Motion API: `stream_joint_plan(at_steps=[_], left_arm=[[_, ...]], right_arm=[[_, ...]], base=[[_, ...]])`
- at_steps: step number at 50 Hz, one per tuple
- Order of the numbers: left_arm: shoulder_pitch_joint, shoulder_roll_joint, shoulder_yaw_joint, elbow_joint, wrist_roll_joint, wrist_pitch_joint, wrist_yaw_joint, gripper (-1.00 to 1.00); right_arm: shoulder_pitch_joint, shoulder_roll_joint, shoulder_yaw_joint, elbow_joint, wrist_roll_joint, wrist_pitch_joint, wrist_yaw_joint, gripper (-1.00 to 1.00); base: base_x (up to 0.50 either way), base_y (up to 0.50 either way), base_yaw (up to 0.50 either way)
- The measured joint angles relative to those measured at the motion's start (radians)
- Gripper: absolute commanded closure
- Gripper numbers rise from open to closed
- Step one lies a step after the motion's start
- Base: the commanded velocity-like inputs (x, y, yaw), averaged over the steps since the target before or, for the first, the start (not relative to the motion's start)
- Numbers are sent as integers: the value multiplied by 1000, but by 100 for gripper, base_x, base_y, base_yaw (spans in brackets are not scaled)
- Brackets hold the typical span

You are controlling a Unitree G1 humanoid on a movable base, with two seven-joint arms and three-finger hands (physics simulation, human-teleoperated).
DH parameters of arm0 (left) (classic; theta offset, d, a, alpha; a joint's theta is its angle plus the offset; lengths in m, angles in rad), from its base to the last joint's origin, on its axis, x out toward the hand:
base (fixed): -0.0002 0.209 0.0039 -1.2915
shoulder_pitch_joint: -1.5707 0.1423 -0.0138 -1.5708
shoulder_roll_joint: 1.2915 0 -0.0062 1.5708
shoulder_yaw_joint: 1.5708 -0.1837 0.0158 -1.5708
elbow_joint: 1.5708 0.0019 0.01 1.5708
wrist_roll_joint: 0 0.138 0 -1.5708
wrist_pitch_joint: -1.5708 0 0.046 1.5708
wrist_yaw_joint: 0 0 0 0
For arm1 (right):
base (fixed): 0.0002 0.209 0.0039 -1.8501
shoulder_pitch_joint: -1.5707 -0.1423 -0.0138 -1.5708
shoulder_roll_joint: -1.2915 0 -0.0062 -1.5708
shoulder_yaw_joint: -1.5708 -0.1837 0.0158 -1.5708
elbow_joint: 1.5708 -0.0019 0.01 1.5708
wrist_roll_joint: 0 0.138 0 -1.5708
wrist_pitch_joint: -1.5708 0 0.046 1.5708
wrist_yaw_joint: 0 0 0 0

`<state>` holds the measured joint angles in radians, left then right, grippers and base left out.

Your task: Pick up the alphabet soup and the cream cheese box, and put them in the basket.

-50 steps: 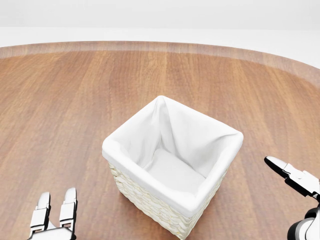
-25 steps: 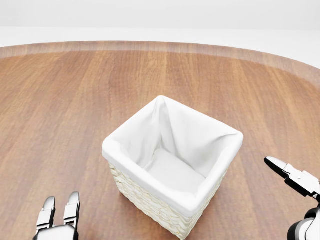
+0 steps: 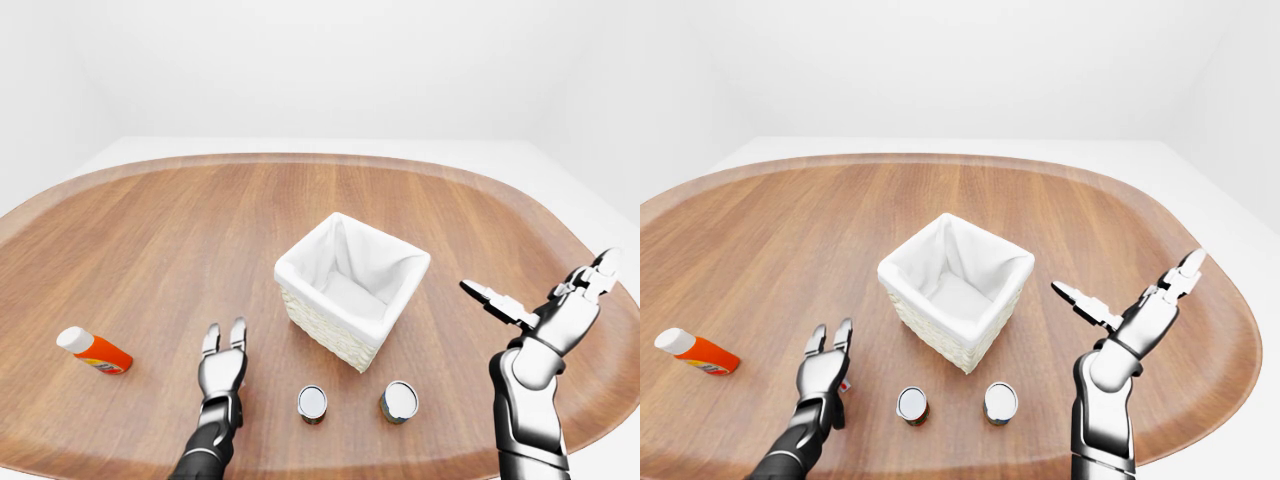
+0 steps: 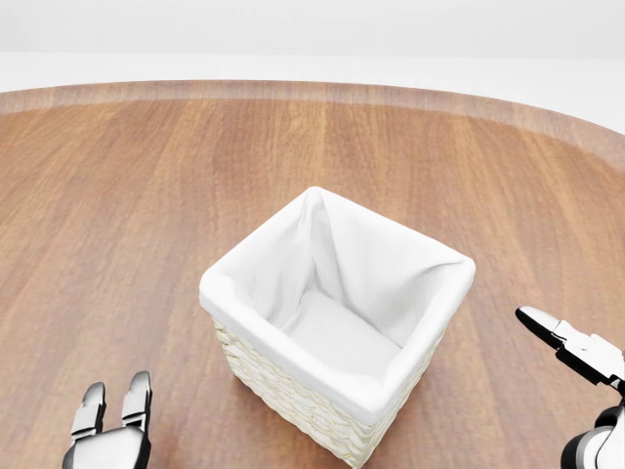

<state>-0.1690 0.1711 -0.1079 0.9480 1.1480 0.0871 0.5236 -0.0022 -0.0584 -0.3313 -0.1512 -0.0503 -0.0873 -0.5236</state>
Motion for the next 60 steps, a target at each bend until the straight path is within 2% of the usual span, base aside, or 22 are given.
stream_joint_plan(at_steps=[22,33,34,36,37,40,44,60], left_arm=[[-143,-1,-16,237,-49,0,0,-100],[-180,-2,-23,315,-57,0,0,-100],[-182,-2,-24,319,-57,0,0,-85],[-190,1,-24,326,-49,0,0,91],[-198,3,-24,331,-45,0,0,100],[-213,8,-22,337,-29,0,0,100],[-189,8,-24,297,1,0,0,100],[-178,24,-47,253,-20,0,0,100]], right_arm=[[-2,-2,1,3,-2,0,0,-100],[-4,-2,1,4,-2,0,0,-100],[-4,-2,1,5,-2,0,0,-100],[-4,-3,1,6,-3,0,0,-100],[-5,-3,1,7,-2,0,0,-100],[-5,-3,1,6,-2,0,0,-100],[-5,-3,1,7,-3,0,0,-100],[-6,-4,2,15,-4,0,0,-100]], base=[[0,0,0],[0,0,0],[0,0,0],[0,0,0],[0,0,0],[0,0,0],[1,0,0],[0,0,0]])
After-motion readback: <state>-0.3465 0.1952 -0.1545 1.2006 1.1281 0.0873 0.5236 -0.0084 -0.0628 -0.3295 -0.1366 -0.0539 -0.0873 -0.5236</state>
